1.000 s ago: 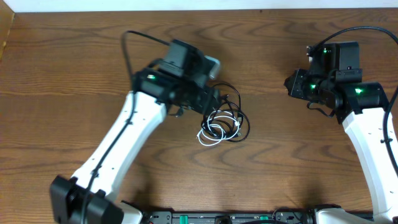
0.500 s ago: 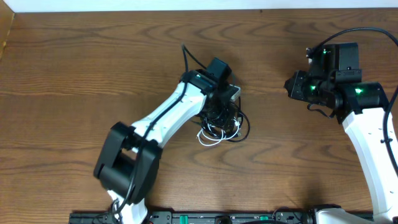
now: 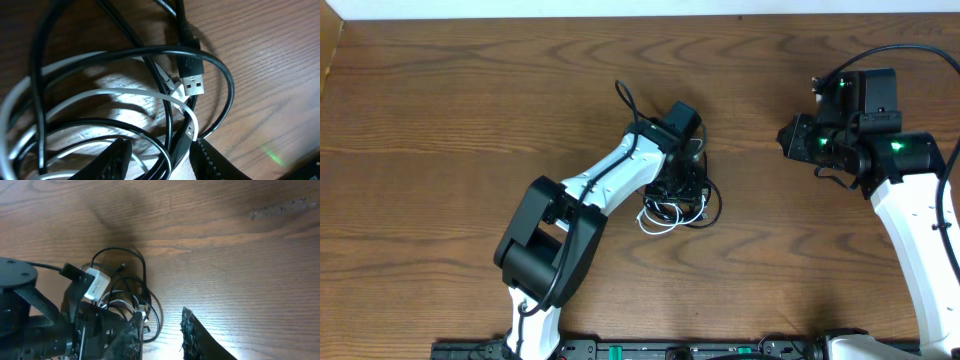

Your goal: Untangle cables

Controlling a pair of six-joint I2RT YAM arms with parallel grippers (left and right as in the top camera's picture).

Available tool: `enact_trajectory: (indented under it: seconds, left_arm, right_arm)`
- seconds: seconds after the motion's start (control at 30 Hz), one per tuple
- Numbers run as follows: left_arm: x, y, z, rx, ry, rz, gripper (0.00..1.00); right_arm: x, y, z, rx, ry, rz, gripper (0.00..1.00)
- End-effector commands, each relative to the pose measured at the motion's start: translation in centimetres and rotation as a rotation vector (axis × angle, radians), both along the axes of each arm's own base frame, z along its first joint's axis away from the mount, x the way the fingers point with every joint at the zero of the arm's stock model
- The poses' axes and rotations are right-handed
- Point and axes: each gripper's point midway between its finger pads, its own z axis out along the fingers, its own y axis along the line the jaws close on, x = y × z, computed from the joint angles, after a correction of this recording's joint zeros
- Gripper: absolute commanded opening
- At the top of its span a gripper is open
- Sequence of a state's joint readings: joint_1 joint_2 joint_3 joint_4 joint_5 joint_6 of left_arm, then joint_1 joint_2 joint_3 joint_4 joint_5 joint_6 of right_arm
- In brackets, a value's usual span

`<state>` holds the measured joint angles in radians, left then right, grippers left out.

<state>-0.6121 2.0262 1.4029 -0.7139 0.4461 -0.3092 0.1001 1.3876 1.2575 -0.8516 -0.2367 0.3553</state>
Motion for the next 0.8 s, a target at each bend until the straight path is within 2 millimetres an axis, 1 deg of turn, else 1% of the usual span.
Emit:
enact_trajectory:
  seconds: [0.0,0.2,0.33,0.47,0.5,0.53,0.57,0.67,0.73,0.77]
  left_arm:
    - [-1.0,-0.5,-1.0,0.015,0.037,0.005,0.43]
    - [-1.6,-0.8,-1.8,0.029,0.059,0.002,0.43]
    - [-2.2,-0.9,-2.9,0.050,0.088,0.009,0.41]
    - [-2.3,-1.3,-3.5,0.051,0.090,0.000,0.30]
    - [-2.3,-1.4,-3.5,0.048,0.086,-0.001,0.25]
    - [-2.1,-1.4,-3.5,0.044,0.081,-0.001,0.13]
    - [-2.0,-1.6,-3.4,0.038,0.073,-0.001,0.08]
    - [-1.3,-2.0,-2.7,0.018,0.051,0.000,0.07]
    - [-0.7,-2.5,-1.4,-0.013,0.035,0.002,0.08]
    - [-0.3,-2.9,-0.4,-0.038,0.022,0.002,0.07]
  right_arm:
    - [0.1,-0.3,0.0,-0.015,-0.005,0.001,0.23]
    - [0.0,-0.3,0.0,-0.015,-0.002,0.001,0.23]
    - [0.0,-0.3,0.0,-0.016,0.000,0.001,0.23]
    - [0.0,-0.3,0.0,-0.018,-0.001,-0.001,0.23]
    - [0.0,-0.4,-0.1,-0.019,-0.001,-0.001,0.23]
    - [0.0,-0.4,-0.1,-0.019,0.000,-0.001,0.23]
    - [0.0,-0.4,-0.1,-0.019,0.001,-0.001,0.23]
    - [-0.1,-0.3,-0.1,-0.019,0.002,0.001,0.24]
    - [-0.1,-0.3,-0.1,-0.019,0.002,0.001,0.25]
    - [-0.1,-0.3,-0.1,-0.019,0.002,0.001,0.25]
